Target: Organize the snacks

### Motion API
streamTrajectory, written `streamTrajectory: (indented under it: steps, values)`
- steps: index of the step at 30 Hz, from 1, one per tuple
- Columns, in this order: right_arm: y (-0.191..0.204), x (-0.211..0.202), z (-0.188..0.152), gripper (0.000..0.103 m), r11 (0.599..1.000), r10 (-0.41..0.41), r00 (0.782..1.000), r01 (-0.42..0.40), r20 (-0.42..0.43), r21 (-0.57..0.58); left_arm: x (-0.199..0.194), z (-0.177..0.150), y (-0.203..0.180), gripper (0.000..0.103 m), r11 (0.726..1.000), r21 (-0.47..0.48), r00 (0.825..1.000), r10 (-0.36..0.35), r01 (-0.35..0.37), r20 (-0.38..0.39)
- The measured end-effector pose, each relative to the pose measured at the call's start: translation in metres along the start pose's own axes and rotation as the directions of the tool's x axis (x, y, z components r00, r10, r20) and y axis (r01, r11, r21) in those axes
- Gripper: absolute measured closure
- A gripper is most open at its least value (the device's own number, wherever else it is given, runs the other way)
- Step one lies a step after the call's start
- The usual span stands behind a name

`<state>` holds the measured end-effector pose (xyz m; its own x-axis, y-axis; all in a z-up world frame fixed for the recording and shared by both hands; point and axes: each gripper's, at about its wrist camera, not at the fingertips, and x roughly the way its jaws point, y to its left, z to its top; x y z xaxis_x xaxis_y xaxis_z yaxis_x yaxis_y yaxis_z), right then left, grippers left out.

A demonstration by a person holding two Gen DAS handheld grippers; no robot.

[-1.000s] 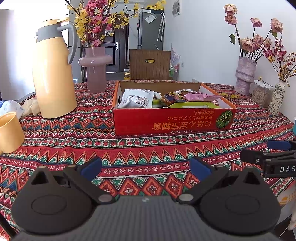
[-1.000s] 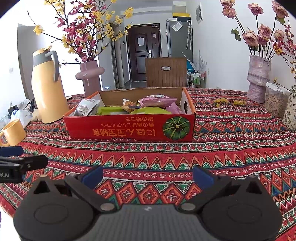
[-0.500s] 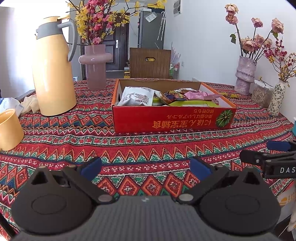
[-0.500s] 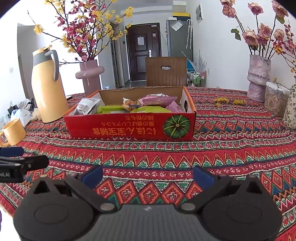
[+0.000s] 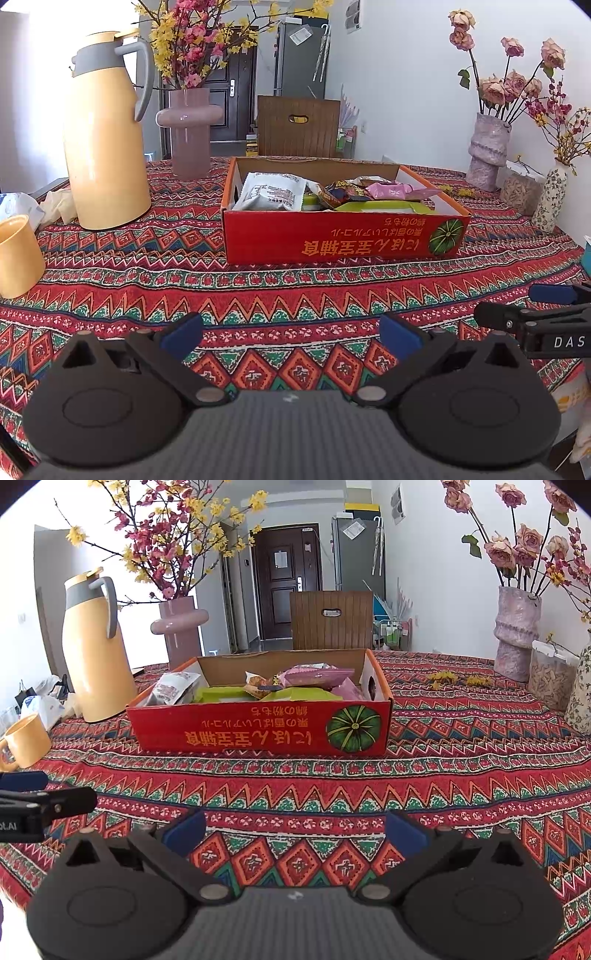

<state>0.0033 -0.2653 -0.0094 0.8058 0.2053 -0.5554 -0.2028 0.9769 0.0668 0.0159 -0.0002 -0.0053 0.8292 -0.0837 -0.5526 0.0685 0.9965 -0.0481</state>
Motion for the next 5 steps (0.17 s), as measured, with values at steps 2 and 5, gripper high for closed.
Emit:
streamTrajectory:
  steps: [2,5]
  values:
    - [0.0001,-0.0002,-0.0003,0.0,1.0,0.0,1.0,0.0,0.0,0.0,-0.0001,-0.0002,-0.0002,0.0,1.0,-0.002,1.0,0.0,0.0,-0.001]
    - [0.0,0.0,0.0001,0.0,1.0,0.0,1.0,0.0,0.0,0.0,0.0001,-0.0007,-0.0003,0.0,1.0,-0.006,1.0,0.0,0.0,-0.004]
